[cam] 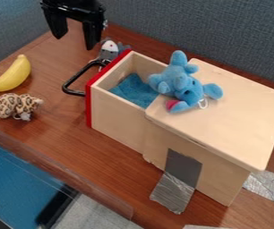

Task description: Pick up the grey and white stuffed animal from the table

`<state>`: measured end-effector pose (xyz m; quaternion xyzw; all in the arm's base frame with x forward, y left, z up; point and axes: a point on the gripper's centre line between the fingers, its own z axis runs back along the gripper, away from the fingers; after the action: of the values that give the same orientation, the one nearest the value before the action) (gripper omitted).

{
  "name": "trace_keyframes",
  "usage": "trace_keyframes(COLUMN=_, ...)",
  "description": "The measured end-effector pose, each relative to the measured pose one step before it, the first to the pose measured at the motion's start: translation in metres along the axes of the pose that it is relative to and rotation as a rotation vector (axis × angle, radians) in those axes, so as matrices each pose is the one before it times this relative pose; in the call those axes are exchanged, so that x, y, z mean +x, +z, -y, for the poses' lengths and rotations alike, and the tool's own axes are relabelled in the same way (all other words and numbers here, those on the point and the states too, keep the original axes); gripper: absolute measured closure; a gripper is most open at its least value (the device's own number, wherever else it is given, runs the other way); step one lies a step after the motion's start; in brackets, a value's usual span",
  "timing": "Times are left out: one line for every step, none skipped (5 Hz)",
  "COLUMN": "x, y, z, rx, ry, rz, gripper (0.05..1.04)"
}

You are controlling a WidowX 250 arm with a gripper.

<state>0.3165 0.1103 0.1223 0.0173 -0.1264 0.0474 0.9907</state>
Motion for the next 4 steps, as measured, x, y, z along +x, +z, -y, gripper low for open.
trace_keyframes(x=-0.00249, y=-0.01100, z=0.00078, rx=-0.0120, ry=0.0118, rz=-0.0316, gripper=0.082)
trace_keyframes(x=0.01750, y=-0.03360, z=-0.00353, rx=-0.0305, ry=0.0512, rz=-0.0375, gripper=0.082)
trace_keyframes(x=0.02662, y=-0.01693, z=-0.00734, rx=-0.0122, ry=0.0541, rz=0.0242, gripper=0.082)
trace_keyframes(x=0.02224, y=-0.01052, z=-0.00003, rx=-0.0301, ry=0.0565, rz=0.0361, gripper=0.082)
